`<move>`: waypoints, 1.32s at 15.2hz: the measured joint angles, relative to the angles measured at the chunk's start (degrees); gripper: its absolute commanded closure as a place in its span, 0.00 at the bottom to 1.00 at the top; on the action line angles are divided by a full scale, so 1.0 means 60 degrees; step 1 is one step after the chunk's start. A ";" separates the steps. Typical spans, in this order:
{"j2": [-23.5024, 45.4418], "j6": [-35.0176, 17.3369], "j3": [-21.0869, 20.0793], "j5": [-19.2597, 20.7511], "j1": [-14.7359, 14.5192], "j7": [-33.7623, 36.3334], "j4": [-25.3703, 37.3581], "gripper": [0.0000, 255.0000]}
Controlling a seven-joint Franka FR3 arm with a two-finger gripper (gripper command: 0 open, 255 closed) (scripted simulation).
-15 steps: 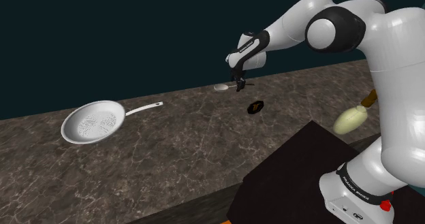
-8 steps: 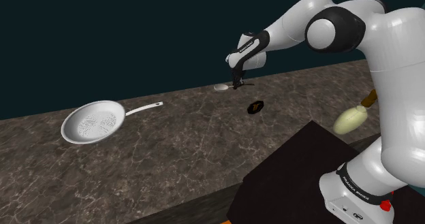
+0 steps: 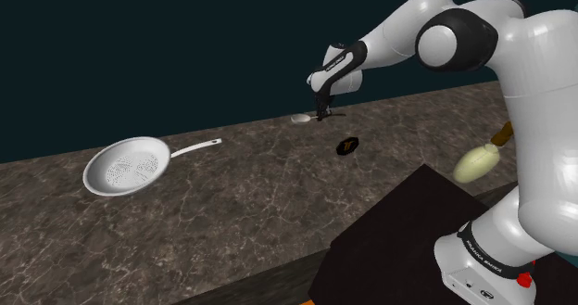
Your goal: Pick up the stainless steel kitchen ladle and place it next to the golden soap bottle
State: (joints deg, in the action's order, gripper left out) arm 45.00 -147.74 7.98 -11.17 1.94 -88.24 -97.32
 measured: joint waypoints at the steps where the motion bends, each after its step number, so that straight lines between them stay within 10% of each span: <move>1: -0.0083 0.0039 0.0013 0.0010 -0.0014 0.0010 -0.0044 1.00; 20: -0.1859 0.1531 0.0340 0.0349 -0.0244 0.0239 -0.0321 1.00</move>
State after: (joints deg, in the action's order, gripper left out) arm 33.85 -138.55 10.02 -9.08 0.47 -86.81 -99.25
